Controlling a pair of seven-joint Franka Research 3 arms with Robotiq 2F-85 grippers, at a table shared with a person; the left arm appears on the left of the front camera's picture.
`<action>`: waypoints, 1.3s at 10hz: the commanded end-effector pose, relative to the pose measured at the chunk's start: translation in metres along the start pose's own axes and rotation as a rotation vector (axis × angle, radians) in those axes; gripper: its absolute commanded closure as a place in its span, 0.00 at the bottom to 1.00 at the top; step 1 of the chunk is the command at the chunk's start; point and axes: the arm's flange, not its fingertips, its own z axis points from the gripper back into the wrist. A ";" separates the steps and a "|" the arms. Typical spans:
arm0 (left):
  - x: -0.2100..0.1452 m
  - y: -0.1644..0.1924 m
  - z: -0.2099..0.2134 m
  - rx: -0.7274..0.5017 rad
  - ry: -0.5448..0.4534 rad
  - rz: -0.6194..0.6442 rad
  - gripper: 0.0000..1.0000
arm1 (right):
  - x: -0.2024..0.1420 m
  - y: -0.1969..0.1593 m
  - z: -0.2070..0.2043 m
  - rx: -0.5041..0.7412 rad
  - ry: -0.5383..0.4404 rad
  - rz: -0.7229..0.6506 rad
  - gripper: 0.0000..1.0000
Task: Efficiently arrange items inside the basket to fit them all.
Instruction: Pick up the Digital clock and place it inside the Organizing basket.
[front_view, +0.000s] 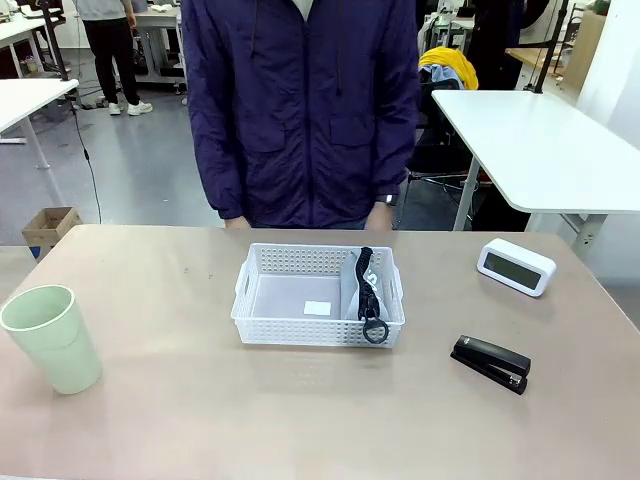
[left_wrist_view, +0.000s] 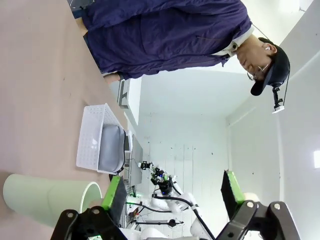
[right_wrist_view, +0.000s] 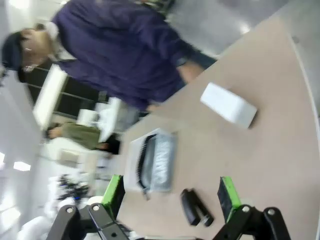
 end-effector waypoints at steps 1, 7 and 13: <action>-0.001 -0.002 0.001 -0.014 0.005 -0.012 0.00 | -0.013 0.061 -0.058 -0.320 0.071 0.057 0.00; -0.001 -0.002 0.001 -0.014 0.005 -0.012 0.00 | 0.005 0.114 -0.235 -0.944 0.089 0.304 0.00; -0.001 -0.002 0.001 -0.014 0.005 -0.012 0.00 | 0.017 0.097 -0.244 -0.907 0.177 0.268 0.00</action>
